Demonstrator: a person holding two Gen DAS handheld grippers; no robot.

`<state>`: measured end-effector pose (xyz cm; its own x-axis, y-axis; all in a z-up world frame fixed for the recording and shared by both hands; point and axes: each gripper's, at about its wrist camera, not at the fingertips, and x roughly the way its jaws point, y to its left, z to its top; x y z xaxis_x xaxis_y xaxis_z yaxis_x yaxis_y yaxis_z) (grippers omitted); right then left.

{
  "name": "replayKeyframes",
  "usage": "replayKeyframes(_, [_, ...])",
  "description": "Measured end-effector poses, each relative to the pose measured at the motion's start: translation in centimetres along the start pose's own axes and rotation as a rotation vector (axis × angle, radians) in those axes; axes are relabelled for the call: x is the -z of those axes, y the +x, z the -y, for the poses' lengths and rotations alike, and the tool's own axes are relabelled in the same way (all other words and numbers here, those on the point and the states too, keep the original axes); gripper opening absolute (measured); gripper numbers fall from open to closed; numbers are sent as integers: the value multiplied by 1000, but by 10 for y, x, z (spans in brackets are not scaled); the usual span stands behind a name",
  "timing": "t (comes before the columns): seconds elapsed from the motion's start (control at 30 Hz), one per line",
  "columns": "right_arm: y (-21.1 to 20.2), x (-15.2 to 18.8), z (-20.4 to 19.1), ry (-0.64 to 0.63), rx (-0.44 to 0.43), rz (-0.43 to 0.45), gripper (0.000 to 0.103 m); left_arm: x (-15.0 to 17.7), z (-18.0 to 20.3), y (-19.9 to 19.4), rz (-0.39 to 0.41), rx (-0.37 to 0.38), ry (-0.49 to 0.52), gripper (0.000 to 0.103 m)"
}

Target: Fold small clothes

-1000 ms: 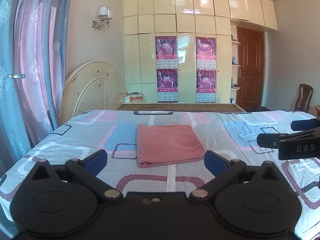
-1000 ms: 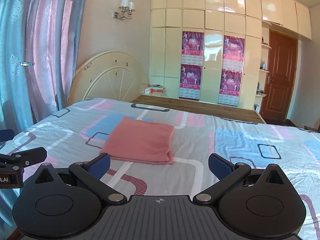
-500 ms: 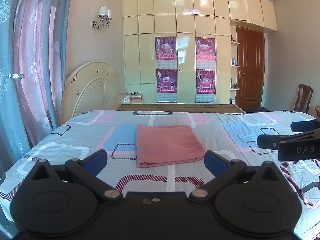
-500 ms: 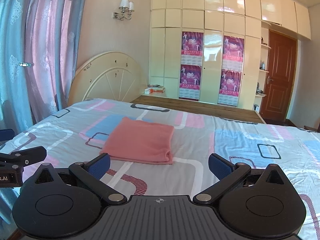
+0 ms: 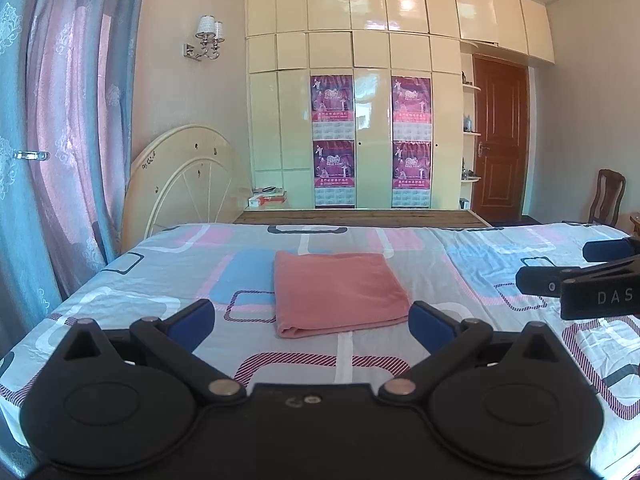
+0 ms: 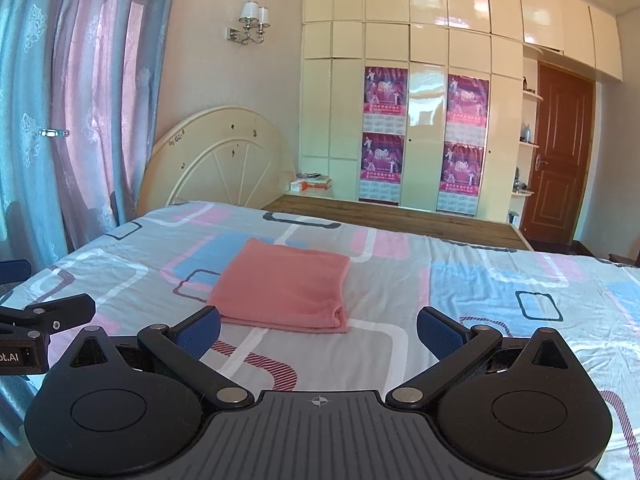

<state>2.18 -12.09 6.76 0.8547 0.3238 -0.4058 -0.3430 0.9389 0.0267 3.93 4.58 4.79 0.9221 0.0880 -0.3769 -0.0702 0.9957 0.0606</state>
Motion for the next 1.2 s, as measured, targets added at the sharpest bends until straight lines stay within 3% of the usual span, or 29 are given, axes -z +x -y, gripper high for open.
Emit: replayKeyframes(1.2, [-2, -4, 5, -5, -14, 3, 103, -3, 1, 0, -2, -4, 1, 103])
